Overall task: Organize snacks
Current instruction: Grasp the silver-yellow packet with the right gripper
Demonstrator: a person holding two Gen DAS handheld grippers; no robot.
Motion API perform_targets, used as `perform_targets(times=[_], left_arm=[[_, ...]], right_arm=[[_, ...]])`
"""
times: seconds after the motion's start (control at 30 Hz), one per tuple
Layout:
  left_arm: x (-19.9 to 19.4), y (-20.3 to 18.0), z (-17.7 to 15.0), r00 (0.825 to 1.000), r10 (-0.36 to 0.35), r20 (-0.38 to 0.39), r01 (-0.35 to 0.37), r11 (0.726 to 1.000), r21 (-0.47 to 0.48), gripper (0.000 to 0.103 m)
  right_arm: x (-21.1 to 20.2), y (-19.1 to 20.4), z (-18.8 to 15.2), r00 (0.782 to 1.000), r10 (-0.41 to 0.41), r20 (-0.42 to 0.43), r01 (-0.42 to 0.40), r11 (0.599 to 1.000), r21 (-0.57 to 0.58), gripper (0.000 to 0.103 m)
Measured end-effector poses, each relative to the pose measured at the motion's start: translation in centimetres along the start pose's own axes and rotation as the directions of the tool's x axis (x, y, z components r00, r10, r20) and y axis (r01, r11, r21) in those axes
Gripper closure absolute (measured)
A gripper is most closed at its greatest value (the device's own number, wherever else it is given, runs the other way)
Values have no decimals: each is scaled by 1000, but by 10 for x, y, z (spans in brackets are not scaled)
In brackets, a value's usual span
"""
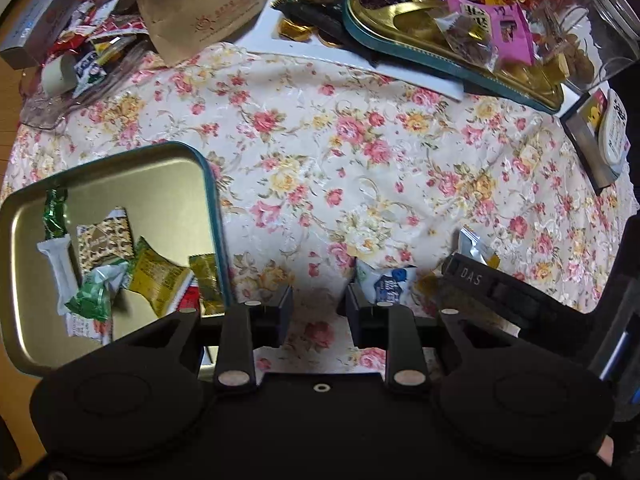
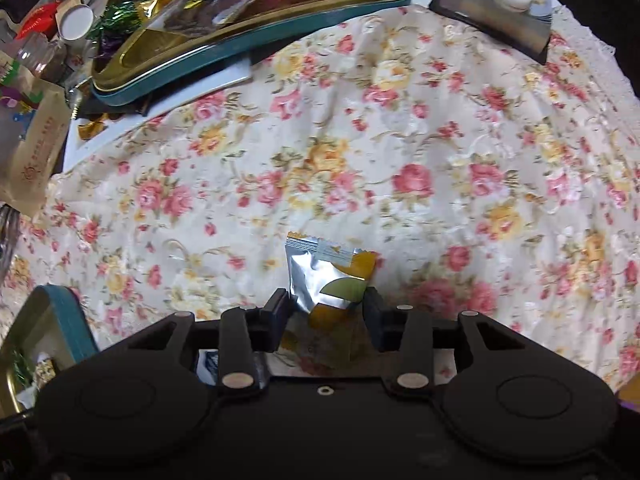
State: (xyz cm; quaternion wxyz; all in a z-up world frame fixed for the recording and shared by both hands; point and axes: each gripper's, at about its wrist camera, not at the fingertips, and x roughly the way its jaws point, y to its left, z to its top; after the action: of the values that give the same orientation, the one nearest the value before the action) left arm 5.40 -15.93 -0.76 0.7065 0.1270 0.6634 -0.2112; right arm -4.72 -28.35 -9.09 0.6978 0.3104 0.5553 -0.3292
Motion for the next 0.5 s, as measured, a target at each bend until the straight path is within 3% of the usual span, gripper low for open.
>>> perform_targets(times=[0.23, 0.5], left_arm=[[10, -22, -3, 1000, -1, 0, 1, 999, 37, 67], [33, -41, -5, 999, 19, -38, -18, 999, 42, 67]], right_arm=[[-11, -16, -7, 999, -53, -3, 53, 996, -72, 60], [-21, -29, -6, 1000, -21, -12, 21, 998, -64, 60]])
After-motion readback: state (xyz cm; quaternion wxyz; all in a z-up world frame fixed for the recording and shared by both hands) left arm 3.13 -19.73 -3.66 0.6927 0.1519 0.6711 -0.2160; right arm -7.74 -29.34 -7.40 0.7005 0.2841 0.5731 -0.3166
